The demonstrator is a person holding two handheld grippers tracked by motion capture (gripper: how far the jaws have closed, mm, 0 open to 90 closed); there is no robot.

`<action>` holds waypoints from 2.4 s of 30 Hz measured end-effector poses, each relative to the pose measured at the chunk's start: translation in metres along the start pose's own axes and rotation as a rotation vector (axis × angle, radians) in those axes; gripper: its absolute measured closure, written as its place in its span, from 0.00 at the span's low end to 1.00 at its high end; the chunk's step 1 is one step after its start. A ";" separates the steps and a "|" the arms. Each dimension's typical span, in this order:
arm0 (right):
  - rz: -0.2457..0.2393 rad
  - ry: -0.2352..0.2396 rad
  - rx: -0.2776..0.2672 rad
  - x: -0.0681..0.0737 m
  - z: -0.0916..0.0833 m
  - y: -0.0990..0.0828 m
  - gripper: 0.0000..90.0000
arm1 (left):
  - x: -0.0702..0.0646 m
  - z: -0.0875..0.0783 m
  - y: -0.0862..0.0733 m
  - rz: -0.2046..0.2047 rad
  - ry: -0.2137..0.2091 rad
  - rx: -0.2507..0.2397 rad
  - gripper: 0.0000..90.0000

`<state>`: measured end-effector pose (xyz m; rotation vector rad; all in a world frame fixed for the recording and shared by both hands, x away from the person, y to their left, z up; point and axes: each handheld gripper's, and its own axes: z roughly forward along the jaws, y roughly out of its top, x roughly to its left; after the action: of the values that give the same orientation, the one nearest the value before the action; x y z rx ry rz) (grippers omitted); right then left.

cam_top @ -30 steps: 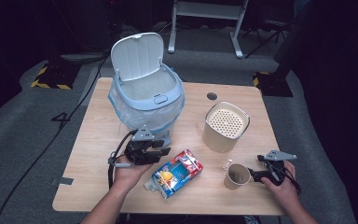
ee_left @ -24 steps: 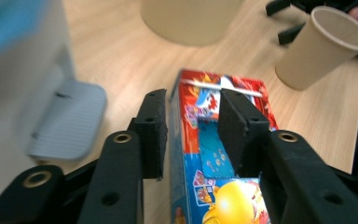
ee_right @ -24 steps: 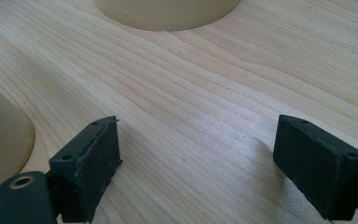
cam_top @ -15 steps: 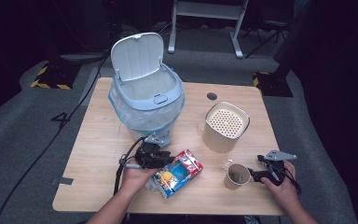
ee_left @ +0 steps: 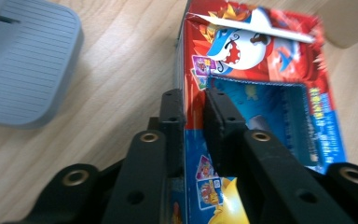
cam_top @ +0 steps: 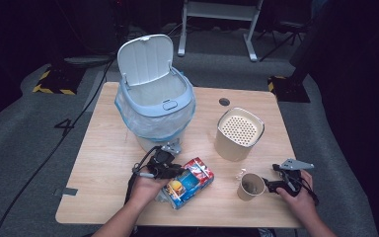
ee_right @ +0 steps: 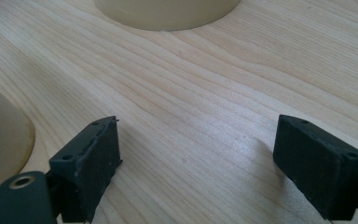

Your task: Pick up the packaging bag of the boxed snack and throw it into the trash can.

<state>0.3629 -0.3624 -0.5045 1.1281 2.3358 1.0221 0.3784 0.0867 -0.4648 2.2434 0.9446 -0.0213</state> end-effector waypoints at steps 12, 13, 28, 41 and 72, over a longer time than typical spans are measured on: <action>-0.001 0.000 0.000 0.000 0.000 0.000 0.16 | -0.007 -0.007 0.001 0.035 0.012 -0.029 0.99; -0.001 0.000 -0.001 0.000 0.000 0.000 0.16 | -0.008 -0.009 0.001 0.035 0.009 -0.035 0.99; -0.001 0.000 0.000 0.000 0.000 0.000 0.16 | -0.010 -0.064 0.013 0.061 0.026 -0.313 0.99; 0.000 0.000 0.000 0.000 0.000 0.000 0.16 | -0.011 -0.107 0.034 0.121 0.028 -0.428 0.99; 0.000 -0.002 -0.002 0.000 0.000 0.000 0.16 | -0.007 -0.206 0.088 0.174 0.164 -0.606 0.99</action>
<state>0.3628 -0.3623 -0.5047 1.1283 2.3333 1.0227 0.3800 0.1636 -0.2547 1.7645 0.7110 0.4719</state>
